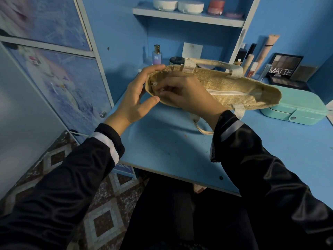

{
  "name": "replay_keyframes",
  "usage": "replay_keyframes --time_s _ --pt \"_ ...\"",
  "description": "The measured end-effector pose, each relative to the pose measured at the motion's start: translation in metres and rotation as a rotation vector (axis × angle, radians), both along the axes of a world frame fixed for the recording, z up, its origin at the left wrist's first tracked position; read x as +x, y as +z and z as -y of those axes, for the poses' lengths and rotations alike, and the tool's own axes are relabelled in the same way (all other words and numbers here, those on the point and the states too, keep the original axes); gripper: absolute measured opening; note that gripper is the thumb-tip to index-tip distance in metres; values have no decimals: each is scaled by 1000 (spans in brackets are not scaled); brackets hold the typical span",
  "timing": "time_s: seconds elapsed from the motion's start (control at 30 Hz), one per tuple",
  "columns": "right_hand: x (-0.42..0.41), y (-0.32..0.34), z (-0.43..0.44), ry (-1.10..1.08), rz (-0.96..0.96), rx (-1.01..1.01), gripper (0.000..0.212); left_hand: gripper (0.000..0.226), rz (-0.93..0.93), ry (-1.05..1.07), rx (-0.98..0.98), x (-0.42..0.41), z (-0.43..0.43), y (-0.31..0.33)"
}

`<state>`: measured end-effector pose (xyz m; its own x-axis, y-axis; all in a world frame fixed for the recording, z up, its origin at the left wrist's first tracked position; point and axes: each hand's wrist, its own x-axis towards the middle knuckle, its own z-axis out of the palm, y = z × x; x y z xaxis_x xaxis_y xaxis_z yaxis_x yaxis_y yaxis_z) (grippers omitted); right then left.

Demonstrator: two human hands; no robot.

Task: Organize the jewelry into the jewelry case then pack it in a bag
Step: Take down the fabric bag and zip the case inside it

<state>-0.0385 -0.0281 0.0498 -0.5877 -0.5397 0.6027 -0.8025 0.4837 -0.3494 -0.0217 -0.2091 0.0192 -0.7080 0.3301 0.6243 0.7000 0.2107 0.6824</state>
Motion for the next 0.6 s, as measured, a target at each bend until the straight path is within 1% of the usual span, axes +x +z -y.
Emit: replay_keyframes --time_s 0.17,0.43,0.6 --pt "5 1 1 -37 74 -72 13 65 6 15 -17 0 1 -1" --pt "9 4 -1 -93 234 -116 14 67 -25 52 -45 2 0 -3" --pt "12 2 -2 -121 290 -152 15 68 -23 82 -58 4 -1 -5"
